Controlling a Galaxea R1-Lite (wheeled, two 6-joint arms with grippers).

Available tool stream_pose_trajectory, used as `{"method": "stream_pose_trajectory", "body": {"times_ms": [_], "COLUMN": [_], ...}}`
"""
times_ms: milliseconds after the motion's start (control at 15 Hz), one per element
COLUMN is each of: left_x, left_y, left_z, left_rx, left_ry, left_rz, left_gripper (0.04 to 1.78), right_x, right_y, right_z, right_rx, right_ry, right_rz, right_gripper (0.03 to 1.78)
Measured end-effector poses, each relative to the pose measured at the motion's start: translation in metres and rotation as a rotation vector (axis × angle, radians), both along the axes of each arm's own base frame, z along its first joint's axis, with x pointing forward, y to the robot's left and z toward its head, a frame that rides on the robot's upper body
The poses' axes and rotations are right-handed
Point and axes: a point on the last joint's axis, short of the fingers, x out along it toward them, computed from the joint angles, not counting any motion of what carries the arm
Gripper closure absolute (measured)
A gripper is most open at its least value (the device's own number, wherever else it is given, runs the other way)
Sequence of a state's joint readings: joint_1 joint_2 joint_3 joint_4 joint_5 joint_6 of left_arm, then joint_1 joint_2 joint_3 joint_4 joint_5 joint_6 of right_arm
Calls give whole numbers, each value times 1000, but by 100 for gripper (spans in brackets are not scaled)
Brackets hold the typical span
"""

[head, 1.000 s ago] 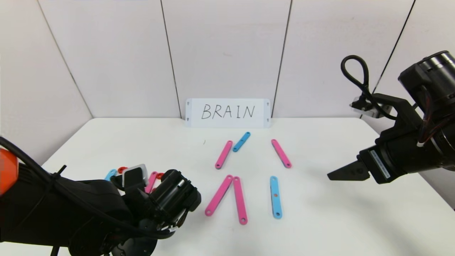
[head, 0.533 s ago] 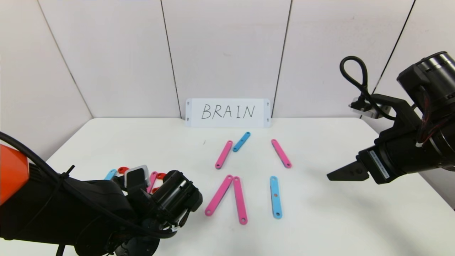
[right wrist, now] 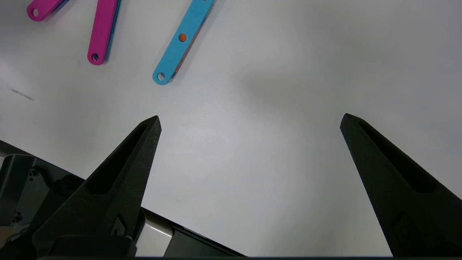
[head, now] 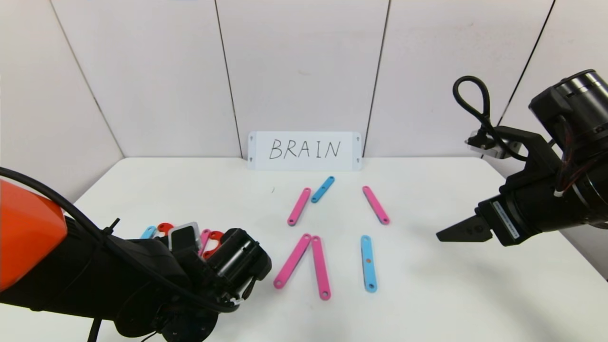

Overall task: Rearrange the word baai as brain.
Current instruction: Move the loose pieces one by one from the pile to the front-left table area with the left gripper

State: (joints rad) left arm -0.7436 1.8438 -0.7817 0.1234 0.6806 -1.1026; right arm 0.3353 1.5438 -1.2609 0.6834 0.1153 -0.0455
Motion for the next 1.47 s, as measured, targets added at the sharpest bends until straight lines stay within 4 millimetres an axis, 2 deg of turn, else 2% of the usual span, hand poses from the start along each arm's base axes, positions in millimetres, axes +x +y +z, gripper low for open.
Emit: {"method": "stream_pose_trajectory", "body": {"times_ms": [1267,1467], "left_x": [12,13], "left_y": [0,-1], "left_z": [-4,-4], "left_rx": [4,8], "left_ry": [23,26], "left_rz": [0,-6], "left_gripper": [154,147], "right_x": [0,0], "right_y": [0,0], "right_z": [0,0], "right_rx": [2,3], "right_ry": [0,0], "right_rz": [1,0], "right_gripper": [7,7]}}
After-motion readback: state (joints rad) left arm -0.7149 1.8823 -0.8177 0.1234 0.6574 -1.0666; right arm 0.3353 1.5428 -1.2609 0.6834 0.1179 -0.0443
